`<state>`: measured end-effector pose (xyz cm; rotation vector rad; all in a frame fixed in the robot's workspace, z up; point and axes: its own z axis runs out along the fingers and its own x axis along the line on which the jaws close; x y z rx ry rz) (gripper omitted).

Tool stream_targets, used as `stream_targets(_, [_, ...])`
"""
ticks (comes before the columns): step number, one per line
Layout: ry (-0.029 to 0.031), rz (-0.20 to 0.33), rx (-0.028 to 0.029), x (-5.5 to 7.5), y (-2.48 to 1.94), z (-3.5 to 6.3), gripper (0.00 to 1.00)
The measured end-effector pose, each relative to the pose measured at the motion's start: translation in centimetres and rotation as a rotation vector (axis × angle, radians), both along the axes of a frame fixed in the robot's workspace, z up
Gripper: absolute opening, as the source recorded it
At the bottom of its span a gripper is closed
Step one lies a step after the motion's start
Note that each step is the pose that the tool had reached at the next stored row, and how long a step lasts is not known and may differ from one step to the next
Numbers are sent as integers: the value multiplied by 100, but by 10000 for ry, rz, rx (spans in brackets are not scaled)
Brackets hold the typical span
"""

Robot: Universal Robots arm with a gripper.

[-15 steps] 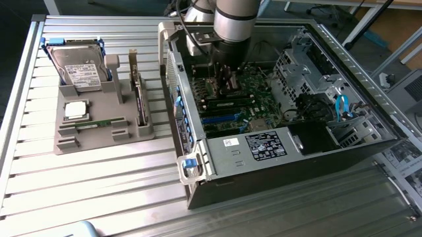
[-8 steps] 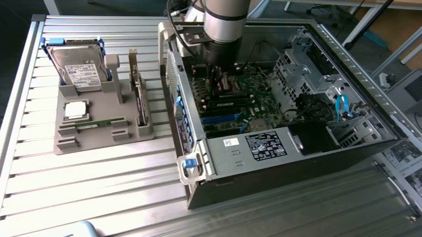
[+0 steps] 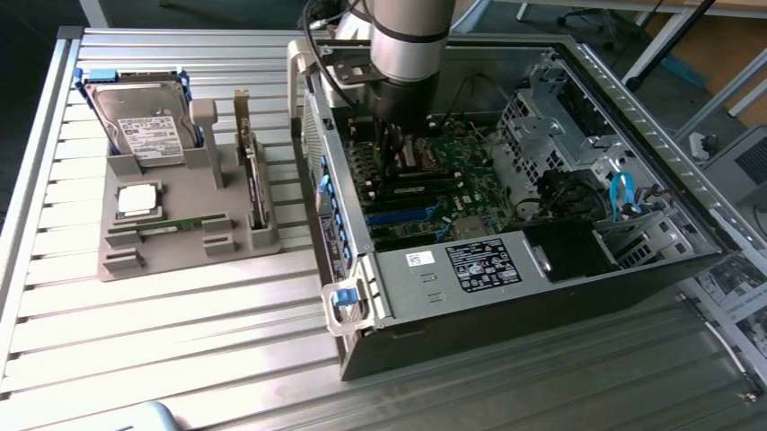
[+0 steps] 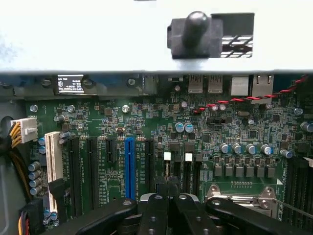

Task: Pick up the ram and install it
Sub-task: 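Press down the ram until it locks into place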

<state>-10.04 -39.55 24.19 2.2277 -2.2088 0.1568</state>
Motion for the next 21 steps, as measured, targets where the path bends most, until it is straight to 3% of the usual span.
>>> stream_targets(15, [13, -1, -7, -8, -11, -108, 11])
stream_targets(21, [12, 0, 26, -7, -17, -133, 11])
